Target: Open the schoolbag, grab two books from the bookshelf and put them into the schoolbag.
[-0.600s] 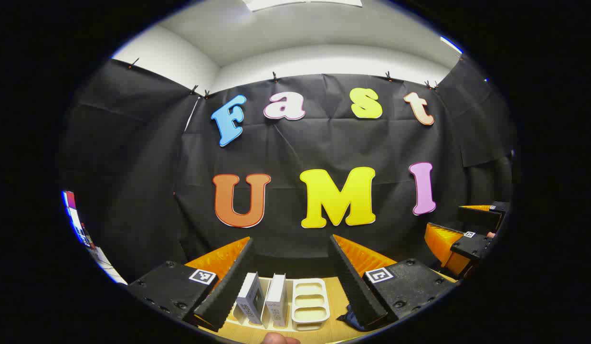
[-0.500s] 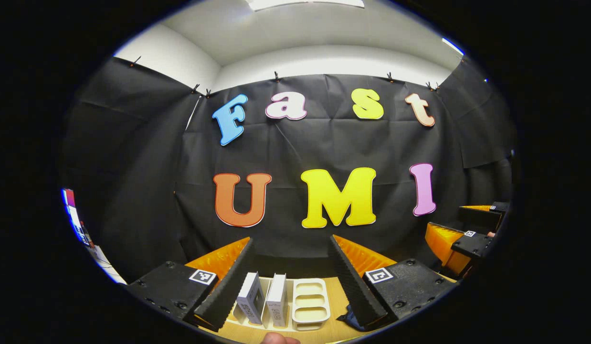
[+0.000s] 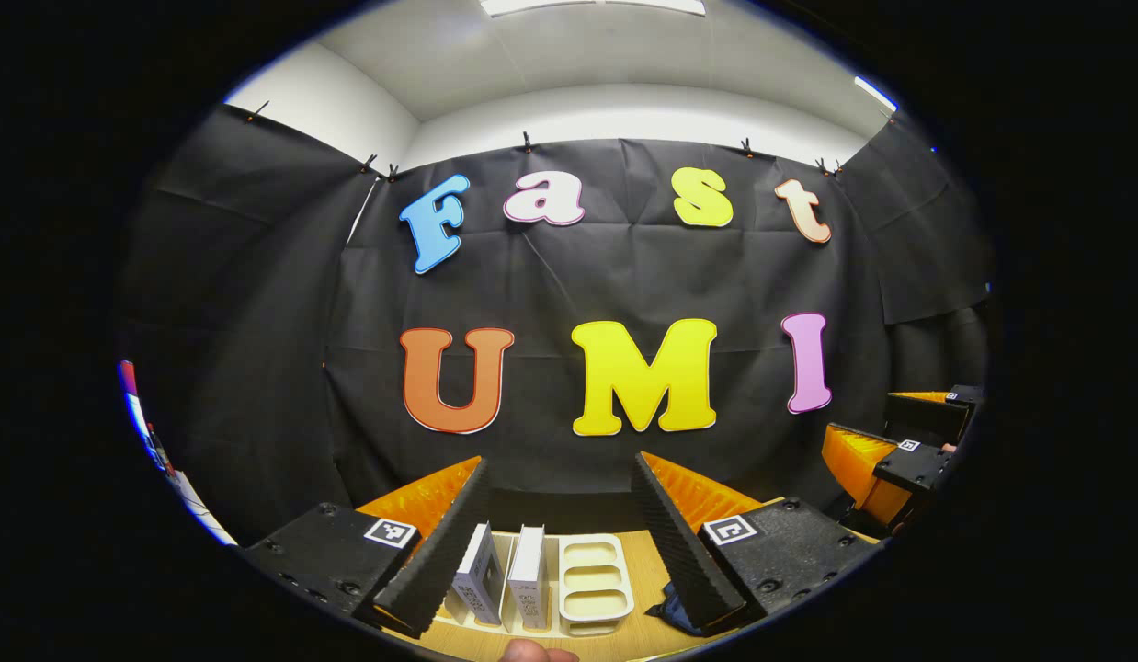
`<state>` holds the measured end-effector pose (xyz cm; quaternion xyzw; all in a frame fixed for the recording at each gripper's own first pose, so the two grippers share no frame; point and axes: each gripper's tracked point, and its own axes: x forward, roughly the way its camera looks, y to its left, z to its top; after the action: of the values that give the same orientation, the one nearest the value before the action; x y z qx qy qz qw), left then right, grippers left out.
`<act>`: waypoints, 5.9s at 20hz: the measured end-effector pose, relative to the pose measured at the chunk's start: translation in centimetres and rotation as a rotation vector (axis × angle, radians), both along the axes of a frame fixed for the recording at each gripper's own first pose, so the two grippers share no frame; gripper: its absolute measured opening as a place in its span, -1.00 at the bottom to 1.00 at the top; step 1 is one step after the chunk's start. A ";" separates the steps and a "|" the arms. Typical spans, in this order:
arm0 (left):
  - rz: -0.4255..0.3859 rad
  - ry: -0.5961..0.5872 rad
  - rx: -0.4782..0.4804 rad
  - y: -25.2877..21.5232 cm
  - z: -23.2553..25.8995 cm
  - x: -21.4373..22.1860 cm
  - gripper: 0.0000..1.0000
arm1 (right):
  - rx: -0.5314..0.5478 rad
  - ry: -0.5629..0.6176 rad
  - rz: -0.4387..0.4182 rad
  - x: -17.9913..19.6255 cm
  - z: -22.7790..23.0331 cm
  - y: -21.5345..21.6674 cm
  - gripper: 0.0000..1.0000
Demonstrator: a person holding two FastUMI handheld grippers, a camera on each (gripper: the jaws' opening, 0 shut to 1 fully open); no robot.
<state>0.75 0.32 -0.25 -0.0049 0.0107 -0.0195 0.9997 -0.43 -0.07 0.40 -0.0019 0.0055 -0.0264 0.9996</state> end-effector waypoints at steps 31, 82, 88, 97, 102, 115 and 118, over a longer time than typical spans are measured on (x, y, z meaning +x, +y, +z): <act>0.016 0.049 0.057 2.3 -3.6 -1.4 0.94 | -0.218 0.951 0.213 0.4 -33.4 4.2 0.92; -0.002 0.329 -0.012 0.4 -9.4 2.9 0.95 | -0.029 1.194 0.215 6.4 -25.2 -9.8 -0.99; -0.044 0.419 0.026 -0.7 -10.6 4.7 0.96 | 0.001 1.228 0.199 7.8 -23.6 -15.2 -1.00; -0.099 0.644 0.082 0.8 -13.3 9.3 0.95 | 0.058 1.261 0.232 7.9 -23.5 -18.4 -1.00; -0.134 0.827 0.161 2.1 -15.9 10.4 0.95 | 0.073 1.261 0.263 8.3 -23.5 -19.0 -1.00; -0.122 1.289 0.124 2.8 -23.6 9.6 0.92 | 0.137 1.277 0.295 7.6 -23.9 -20.6 -1.00; -0.107 1.389 0.050 2.7 -24.8 8.9 0.92 | 0.137 1.278 0.300 7.5 -23.9 -21.0 -0.99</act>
<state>9.67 3.06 -25.03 0.0073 0.6484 -0.0611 0.7588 7.05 -21.11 -23.52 0.0456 0.5991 0.1198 0.7904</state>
